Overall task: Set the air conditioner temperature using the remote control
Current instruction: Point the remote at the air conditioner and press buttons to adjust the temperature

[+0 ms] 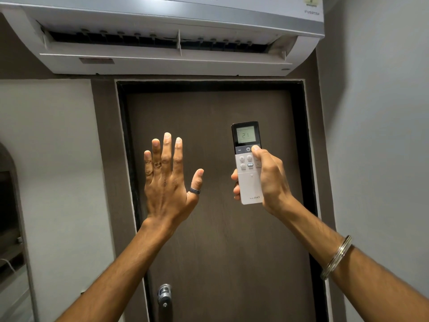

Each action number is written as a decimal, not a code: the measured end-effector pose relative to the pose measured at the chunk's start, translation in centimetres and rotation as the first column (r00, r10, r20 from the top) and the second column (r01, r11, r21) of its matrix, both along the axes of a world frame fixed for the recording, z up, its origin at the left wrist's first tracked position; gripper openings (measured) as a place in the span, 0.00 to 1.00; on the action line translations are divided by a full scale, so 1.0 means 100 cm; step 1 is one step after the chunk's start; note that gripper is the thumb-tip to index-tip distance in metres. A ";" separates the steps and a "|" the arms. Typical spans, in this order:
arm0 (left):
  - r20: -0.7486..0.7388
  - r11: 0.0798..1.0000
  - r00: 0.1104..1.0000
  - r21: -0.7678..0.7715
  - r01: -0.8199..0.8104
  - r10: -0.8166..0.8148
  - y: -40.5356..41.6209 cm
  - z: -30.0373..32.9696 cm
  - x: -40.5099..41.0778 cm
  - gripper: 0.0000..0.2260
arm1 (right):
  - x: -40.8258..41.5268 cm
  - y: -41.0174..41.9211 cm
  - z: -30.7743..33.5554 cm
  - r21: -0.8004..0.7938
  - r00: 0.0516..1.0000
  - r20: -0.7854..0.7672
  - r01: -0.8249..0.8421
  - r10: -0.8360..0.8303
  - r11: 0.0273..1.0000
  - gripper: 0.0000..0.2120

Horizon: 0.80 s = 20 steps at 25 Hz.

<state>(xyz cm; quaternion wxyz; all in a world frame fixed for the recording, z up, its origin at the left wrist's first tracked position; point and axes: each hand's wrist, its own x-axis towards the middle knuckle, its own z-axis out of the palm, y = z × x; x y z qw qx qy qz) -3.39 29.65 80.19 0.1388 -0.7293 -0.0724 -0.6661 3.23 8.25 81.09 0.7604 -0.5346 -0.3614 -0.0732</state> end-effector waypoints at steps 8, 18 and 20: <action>-0.023 1.000 1.000 -0.009 0.007 -0.008 0.002 0.000 0.003 0.36 | 0.009 0.005 -0.001 0.019 0.997 -0.020 -0.075 0.076 0.997 0.27; -0.110 0.997 0.993 -0.068 0.034 -0.041 -0.007 -0.003 0.004 0.36 | 0.011 -0.005 0.003 -0.002 0.999 0.019 -0.028 0.029 1.000 0.16; -0.162 0.992 0.984 -0.113 0.054 -0.072 -0.016 -0.010 0.005 0.36 | 0.015 -0.012 -0.002 -0.054 0.998 0.024 0.066 -0.065 0.996 0.19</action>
